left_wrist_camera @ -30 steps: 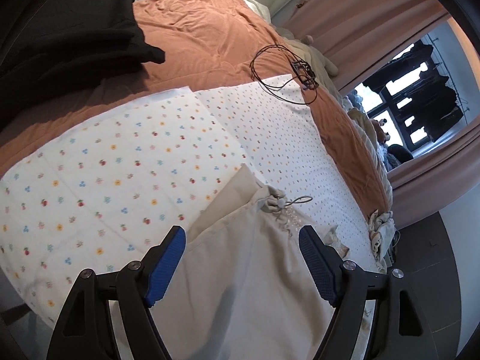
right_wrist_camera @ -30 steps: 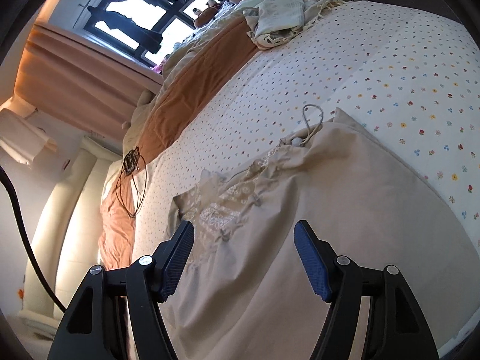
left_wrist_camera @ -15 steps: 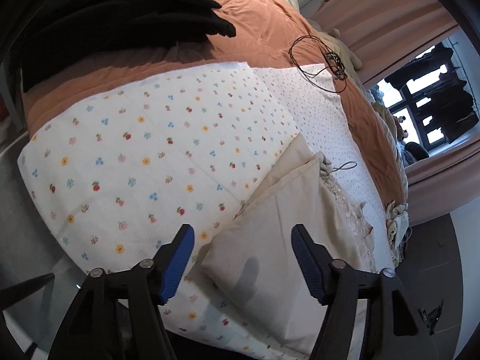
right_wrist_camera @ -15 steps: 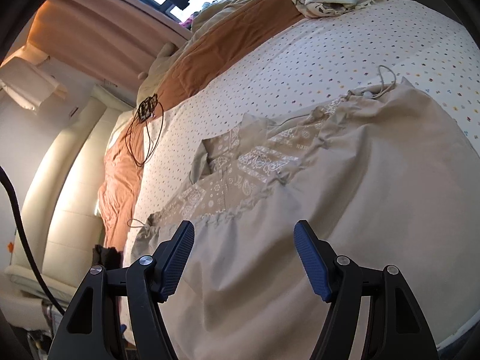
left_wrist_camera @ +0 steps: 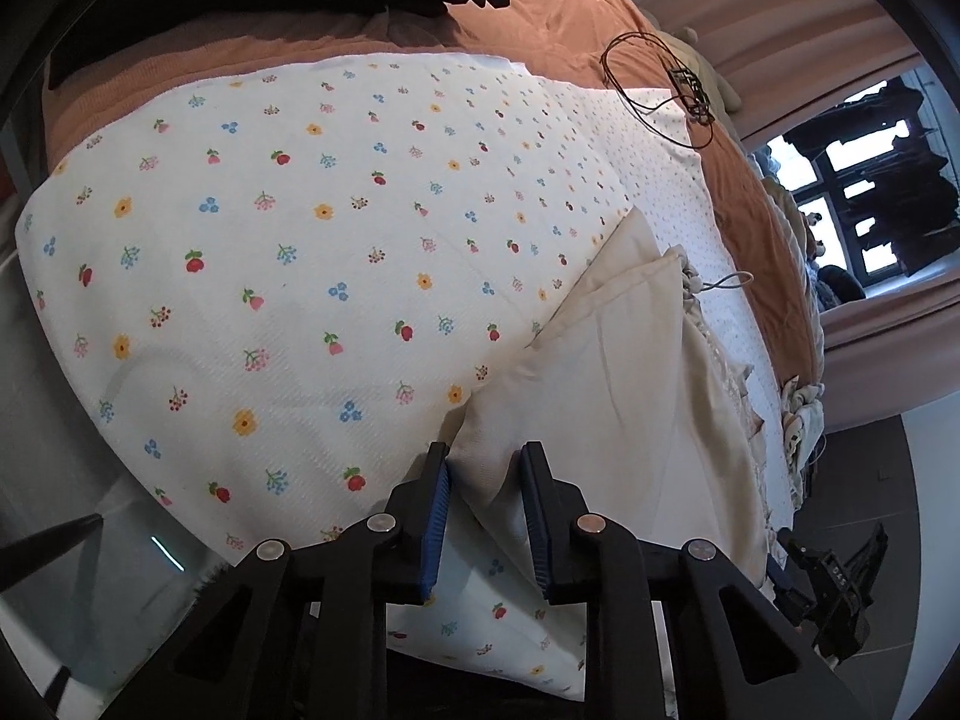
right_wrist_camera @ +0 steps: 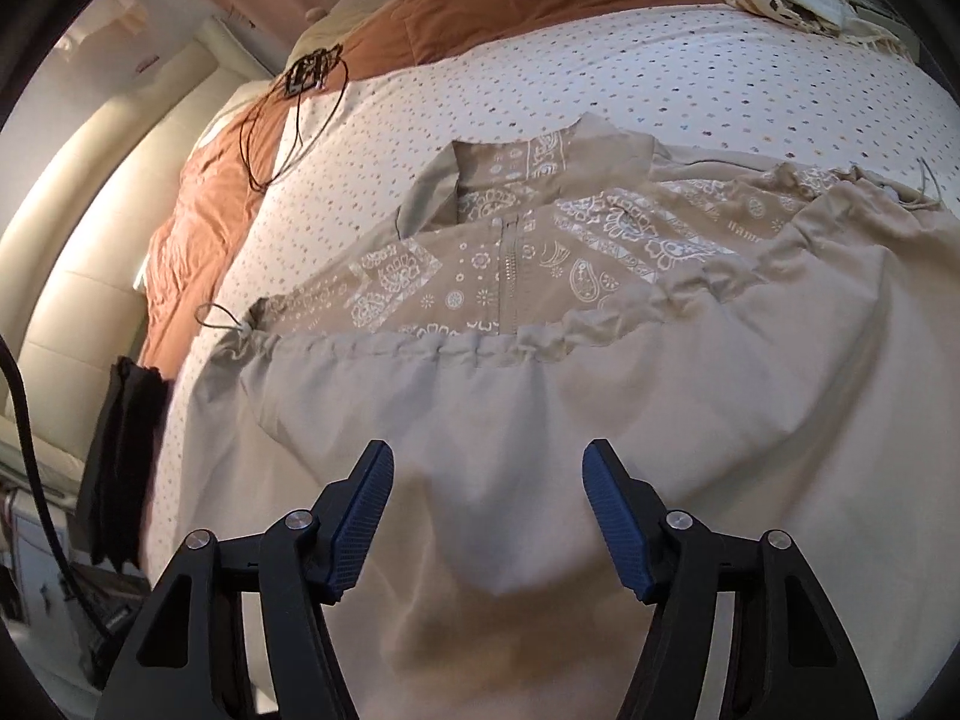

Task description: Fold large clothes

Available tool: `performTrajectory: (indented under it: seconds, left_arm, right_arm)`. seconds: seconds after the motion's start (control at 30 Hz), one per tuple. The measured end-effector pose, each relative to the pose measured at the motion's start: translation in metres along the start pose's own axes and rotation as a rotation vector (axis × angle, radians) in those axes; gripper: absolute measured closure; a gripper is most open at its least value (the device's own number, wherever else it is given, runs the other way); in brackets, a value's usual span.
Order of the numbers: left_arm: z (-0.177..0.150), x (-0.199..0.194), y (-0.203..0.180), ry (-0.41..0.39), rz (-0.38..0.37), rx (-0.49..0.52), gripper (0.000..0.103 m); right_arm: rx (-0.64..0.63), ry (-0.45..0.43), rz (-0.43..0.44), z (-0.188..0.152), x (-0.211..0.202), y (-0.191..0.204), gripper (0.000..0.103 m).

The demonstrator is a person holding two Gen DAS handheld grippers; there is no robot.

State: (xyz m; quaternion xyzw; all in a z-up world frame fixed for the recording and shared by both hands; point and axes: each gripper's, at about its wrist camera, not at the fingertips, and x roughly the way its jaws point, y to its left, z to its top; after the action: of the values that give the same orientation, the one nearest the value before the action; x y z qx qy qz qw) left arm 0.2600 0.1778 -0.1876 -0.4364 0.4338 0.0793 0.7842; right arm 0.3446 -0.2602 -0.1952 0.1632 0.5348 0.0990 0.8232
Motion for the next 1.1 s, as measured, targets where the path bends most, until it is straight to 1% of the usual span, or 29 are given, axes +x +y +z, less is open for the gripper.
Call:
performTrajectory:
  seconds: [0.07, 0.17, 0.23, 0.27, 0.3, 0.33, 0.37, 0.4, 0.5, 0.7, 0.8, 0.9, 1.0, 1.07, 1.1]
  left_arm:
    - [-0.001, 0.001, 0.001, 0.001, -0.004, -0.01, 0.079]
    - [-0.002, 0.002, 0.003, 0.001, -0.008, -0.017, 0.079]
    - [-0.002, 0.002, 0.003, 0.002, -0.009, -0.022, 0.079]
    - [-0.001, 0.003, 0.003, 0.003, -0.01, -0.026, 0.079]
    - [-0.001, 0.003, 0.003, 0.003, -0.011, -0.03, 0.079]
    - [-0.001, 0.003, 0.003, 0.002, -0.012, -0.036, 0.079]
    - [-0.001, 0.003, 0.004, 0.002, -0.011, -0.041, 0.079]
    - [-0.001, 0.003, 0.004, 0.002, -0.011, -0.047, 0.079]
    - [0.002, 0.002, 0.003, 0.008, -0.017, -0.058, 0.079]
    - [0.004, -0.002, 0.003, 0.003, -0.015, -0.048, 0.079]
    - [0.003, -0.001, 0.006, 0.008, -0.019, -0.066, 0.077]
    - [0.001, -0.003, 0.01, 0.028, -0.041, -0.097, 0.073]
    - [0.0, -0.008, 0.012, 0.056, -0.071, -0.105, 0.063]
    - [-0.002, -0.011, 0.014, 0.071, -0.109, -0.118, 0.046]
    - [-0.003, -0.011, 0.016, 0.077, -0.125, -0.128, 0.042]
  right_arm:
    - [-0.015, 0.034, -0.032, 0.005, 0.017, 0.003, 0.044]
    - [-0.033, 0.062, -0.089, 0.012, 0.039, 0.002, 0.044]
    - [-0.065, 0.07, -0.127, 0.014, 0.053, 0.005, 0.048]
    - [-0.078, 0.065, -0.142, 0.016, 0.057, 0.007, 0.055]
    - [-0.081, 0.046, -0.155, 0.018, 0.059, 0.007, 0.075]
    - [-0.07, 0.033, -0.16, 0.022, 0.06, 0.004, 0.085]
    - [-0.061, 0.03, -0.156, 0.025, 0.06, 0.003, 0.094]
    - [-0.055, 0.023, -0.145, 0.029, 0.061, 0.0, 0.097]
    - [-0.065, -0.003, -0.125, 0.041, 0.058, -0.002, 0.1]
    - [-0.054, -0.099, -0.088, 0.076, 0.034, 0.0, 0.1]
    - [-0.062, -0.101, -0.102, 0.086, 0.042, 0.006, 0.1]
    - [-0.066, -0.067, -0.14, 0.086, 0.065, 0.001, 0.1]
    - [-0.048, -0.028, -0.15, 0.079, 0.089, -0.009, 0.101]
    - [-0.057, -0.038, -0.154, 0.077, 0.09, -0.009, 0.101]
    - [-0.06, -0.035, -0.16, 0.078, 0.09, -0.008, 0.101]
